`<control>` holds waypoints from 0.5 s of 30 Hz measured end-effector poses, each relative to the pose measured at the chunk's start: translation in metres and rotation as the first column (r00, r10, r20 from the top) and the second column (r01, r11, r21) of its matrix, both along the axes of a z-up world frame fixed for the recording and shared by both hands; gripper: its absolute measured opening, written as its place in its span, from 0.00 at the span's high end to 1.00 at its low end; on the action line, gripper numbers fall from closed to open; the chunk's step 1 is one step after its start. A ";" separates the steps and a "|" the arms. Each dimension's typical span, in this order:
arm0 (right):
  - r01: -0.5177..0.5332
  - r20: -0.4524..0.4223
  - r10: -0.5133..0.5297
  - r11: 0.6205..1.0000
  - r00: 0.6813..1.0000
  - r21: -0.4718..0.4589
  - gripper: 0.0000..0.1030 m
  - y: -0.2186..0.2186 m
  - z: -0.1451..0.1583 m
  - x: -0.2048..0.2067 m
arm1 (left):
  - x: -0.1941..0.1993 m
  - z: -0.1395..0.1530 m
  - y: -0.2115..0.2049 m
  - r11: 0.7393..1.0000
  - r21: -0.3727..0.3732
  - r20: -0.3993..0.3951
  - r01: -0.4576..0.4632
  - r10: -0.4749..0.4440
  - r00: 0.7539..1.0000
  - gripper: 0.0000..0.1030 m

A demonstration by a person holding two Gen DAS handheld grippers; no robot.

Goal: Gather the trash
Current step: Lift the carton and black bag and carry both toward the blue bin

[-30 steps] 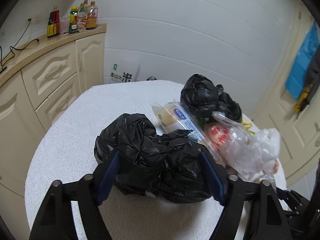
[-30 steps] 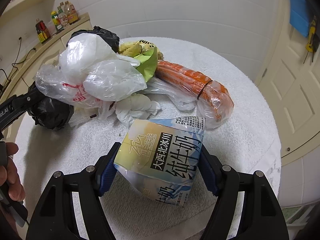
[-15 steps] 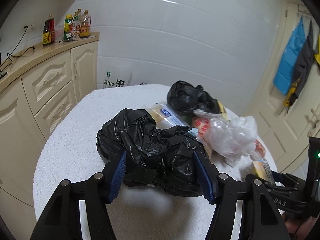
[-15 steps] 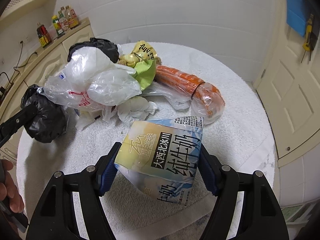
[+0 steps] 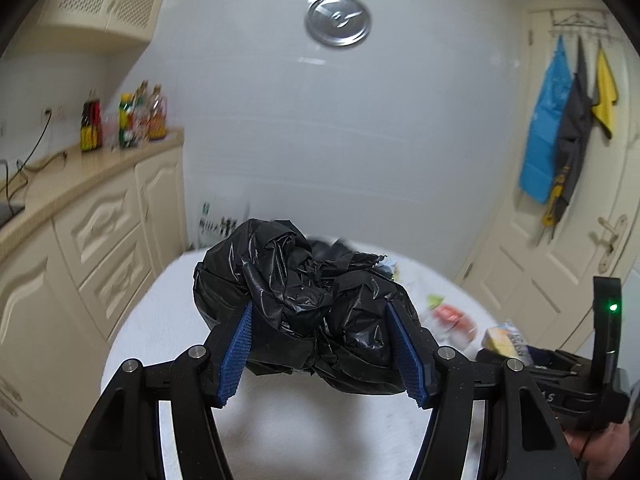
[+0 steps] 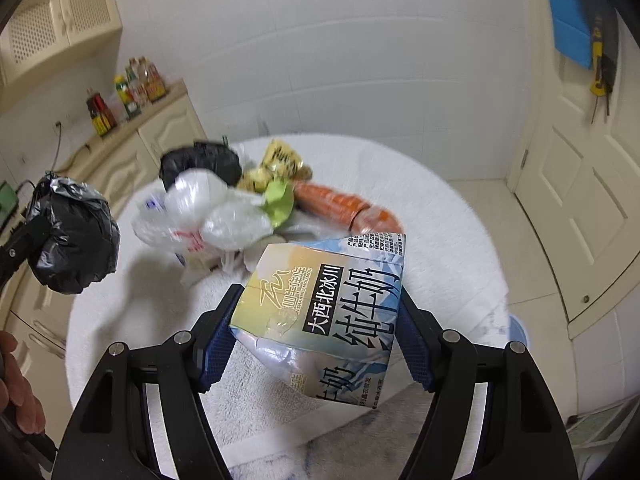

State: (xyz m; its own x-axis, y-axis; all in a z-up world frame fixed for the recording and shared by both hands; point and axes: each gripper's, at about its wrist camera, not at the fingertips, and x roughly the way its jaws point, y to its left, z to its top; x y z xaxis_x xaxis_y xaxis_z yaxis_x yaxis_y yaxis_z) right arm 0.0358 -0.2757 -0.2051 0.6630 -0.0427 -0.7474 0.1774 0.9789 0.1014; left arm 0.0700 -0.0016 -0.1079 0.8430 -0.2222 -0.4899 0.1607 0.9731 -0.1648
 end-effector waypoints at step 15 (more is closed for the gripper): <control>0.167 0.160 -0.166 0.986 0.973 0.007 0.31 -0.099 0.064 -0.055 | -0.003 0.019 -0.137 0.959 0.024 0.101 0.284 -0.285 0.953 0.42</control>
